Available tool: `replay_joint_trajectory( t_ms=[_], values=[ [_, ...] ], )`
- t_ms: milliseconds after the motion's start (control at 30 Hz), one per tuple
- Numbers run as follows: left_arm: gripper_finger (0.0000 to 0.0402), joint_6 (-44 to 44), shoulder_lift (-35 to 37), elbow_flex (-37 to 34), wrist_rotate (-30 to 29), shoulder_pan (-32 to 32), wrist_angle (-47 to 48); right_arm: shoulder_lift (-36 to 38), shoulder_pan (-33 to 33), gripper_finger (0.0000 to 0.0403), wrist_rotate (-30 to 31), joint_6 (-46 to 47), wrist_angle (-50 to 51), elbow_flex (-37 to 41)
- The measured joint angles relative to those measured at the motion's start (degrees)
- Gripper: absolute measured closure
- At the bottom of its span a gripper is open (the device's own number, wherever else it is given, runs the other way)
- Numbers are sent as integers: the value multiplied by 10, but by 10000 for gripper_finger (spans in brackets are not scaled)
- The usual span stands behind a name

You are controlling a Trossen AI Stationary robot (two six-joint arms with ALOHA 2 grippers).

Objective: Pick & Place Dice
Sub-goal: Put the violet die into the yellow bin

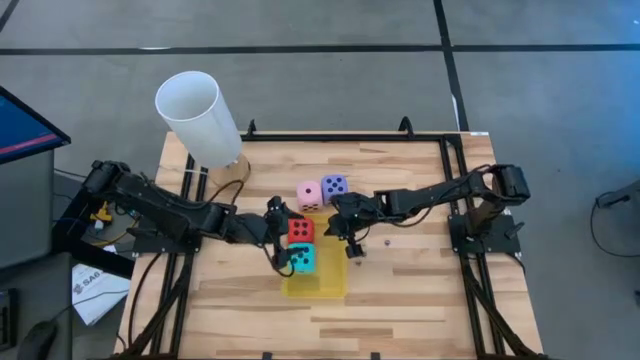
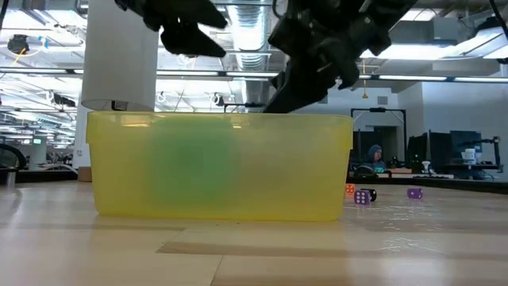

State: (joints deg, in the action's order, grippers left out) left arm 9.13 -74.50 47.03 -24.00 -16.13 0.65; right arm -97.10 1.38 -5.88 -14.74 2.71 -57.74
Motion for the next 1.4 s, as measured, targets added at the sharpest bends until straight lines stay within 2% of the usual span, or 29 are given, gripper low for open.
replay_joint_trajectory(
  t_ms=[333, 733, 867, 1200, 1400],
  values=[
    [9, -3, 0, 0, 0, 93, -1, 11, -81, 403, -1, -44, 33, -1],
    [9, -14, 0, 0, 0, 197, 6, 66, -150, 403, -1, -54, 66, 0],
    [9, -76, 0, 0, 0, 214, 5, 82, -170, 403, -1, -54, 73, 0],
    [9, -164, 0, 0, 0, 226, 5, 88, -205, 403, -1, -56, 84, 0],
    [9, -210, 0, 0, 0, 229, 5, 88, -224, 403, -1, -105, 86, 0]
  ],
)
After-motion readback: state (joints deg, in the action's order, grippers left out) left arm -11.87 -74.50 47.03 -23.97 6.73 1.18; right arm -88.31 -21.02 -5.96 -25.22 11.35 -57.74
